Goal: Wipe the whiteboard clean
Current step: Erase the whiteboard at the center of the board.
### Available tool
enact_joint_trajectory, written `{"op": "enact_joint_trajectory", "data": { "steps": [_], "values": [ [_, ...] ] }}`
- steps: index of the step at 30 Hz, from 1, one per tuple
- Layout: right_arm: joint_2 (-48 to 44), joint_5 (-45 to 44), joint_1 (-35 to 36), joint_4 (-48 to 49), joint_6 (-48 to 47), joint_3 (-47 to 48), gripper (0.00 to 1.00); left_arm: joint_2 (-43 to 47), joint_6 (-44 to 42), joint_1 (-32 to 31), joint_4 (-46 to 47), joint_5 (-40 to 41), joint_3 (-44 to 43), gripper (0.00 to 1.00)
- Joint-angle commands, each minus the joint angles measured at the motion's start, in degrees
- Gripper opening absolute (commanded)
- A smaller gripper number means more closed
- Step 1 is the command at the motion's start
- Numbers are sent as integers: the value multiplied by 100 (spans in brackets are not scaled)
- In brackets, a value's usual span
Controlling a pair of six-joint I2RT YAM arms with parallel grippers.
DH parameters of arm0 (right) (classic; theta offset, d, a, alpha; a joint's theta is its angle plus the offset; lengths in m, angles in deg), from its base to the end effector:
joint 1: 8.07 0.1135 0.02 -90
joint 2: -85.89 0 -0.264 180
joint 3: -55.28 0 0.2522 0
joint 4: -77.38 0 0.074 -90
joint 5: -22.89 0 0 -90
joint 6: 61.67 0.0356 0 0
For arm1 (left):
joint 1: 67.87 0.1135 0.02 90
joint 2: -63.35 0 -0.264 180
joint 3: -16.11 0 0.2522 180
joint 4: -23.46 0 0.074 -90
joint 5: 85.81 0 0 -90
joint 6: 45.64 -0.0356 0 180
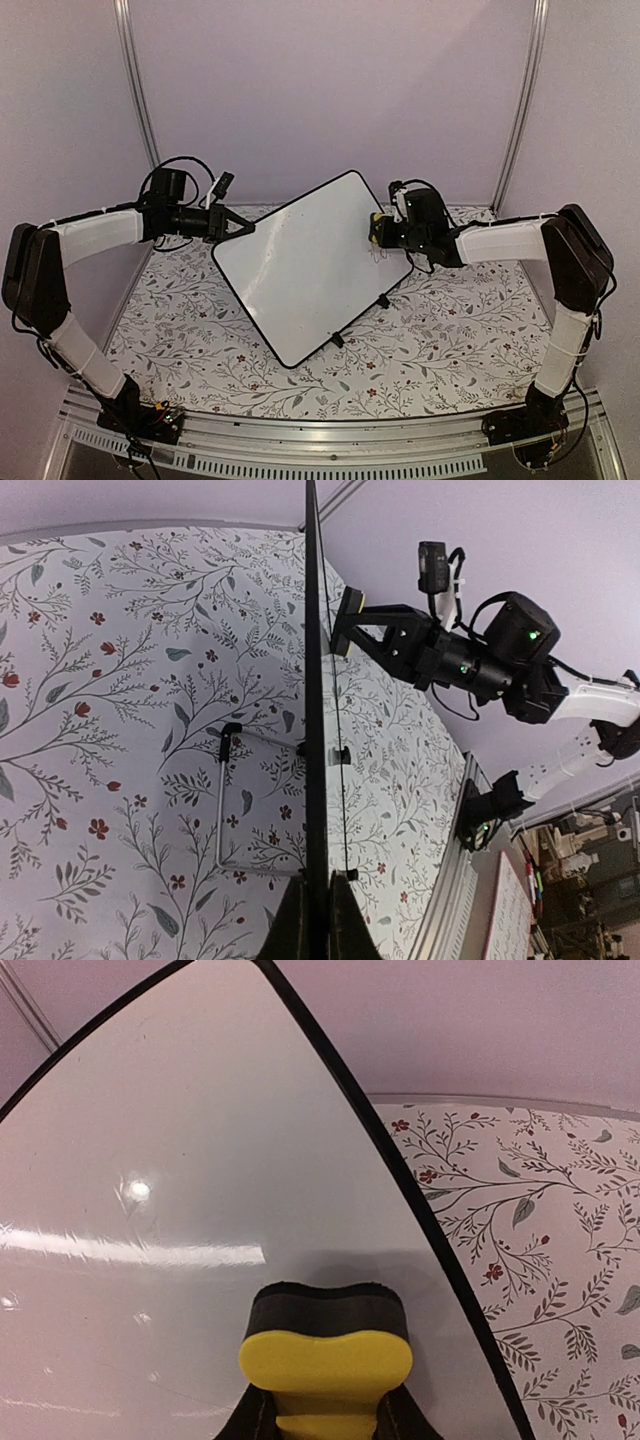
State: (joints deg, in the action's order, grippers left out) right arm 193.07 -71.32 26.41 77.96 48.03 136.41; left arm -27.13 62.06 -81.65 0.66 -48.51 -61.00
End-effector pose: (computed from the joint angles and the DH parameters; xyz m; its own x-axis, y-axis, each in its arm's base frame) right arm 0.3505 0.2376 0.2079 -0.5056 0.0606 -0.8606 -0.3606 0.8914 0.2746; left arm 0.3281 -0.1096 0.2628 -0.7796 0.0015 -0.6263 0.5574 0.4577 -0.6927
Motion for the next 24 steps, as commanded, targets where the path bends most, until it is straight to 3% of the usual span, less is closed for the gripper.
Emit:
{"op": "enact_joint_trajectory", "data": {
  "steps": [1, 24],
  "values": [
    [61, 133, 194, -455, 3, -273, 0, -49, -359, -133, 87, -434, 42, 0],
    [-47, 66, 492, -313, 181, -878, 0, -31, -349, -132, 87, -442, 41, 0]
  ]
}}
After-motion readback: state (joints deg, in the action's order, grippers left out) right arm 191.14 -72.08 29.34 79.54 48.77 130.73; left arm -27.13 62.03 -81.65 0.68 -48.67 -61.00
